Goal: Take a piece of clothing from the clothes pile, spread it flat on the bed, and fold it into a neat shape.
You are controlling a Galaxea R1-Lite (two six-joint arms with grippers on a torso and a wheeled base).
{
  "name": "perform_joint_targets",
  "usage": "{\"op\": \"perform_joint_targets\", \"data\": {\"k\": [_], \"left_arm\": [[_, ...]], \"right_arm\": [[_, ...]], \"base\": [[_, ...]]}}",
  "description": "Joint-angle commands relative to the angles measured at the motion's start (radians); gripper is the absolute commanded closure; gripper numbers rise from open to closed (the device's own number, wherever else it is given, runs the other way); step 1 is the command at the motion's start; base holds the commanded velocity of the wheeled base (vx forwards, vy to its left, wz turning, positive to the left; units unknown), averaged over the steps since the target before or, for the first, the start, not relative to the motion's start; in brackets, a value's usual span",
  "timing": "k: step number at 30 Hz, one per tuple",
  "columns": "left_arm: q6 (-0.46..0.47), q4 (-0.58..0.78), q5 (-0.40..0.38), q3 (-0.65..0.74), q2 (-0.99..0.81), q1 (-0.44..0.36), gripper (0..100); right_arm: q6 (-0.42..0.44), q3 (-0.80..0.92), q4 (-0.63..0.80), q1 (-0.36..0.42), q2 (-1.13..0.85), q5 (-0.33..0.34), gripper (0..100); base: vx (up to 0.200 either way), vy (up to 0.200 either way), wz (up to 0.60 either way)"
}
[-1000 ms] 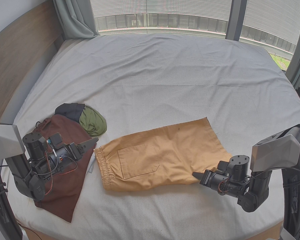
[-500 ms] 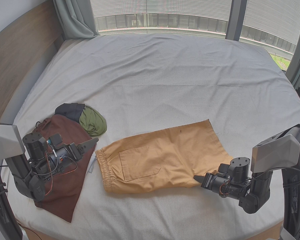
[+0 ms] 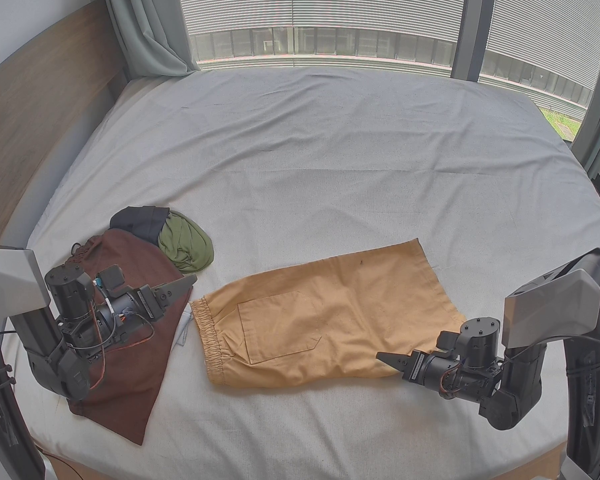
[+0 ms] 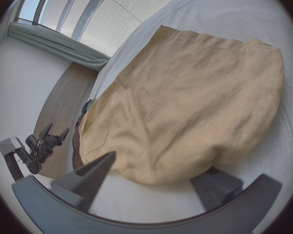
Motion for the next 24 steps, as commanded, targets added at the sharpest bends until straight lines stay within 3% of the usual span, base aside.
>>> {"op": "perform_joint_targets", "data": {"k": [1, 5, 12, 21, 24], "left_arm": [[0.008, -0.004, -0.001, -0.005, -0.003, 0.004, 0], [0.006, -0.004, -0.007, -0.007, -0.003, 0.004, 0], [0.015, -0.002, -0.006, -0.014, -0.003, 0.004, 0], [0.018, -0.004, -0.006, -0.018, 0.002, 0.004, 0], [0.018, -0.004, -0.007, -0.013, 0.003, 0.004, 0]], "right_arm": [[-0.047, 0.059, -0.003, 0.006, -0.007, 0.008, 0], [-0.133, 0.126, -0.003, 0.007, -0.03, 0.048, 0], [-0.143, 0.209, -0.003, 0.02, -0.166, 0.151, 0], [-0.139, 0.189, -0.001, 0.009, -0.271, 0.149, 0], [-0.143, 0.154, -0.001, -0.031, -0.246, 0.145, 0]], "base": [[0.0, 0.0, 0.0], [0.0, 0.0, 0.0], [0.0, 0.0, 0.0], [0.0, 0.0, 0.0], [0.0, 0.0, 0.0]]}}
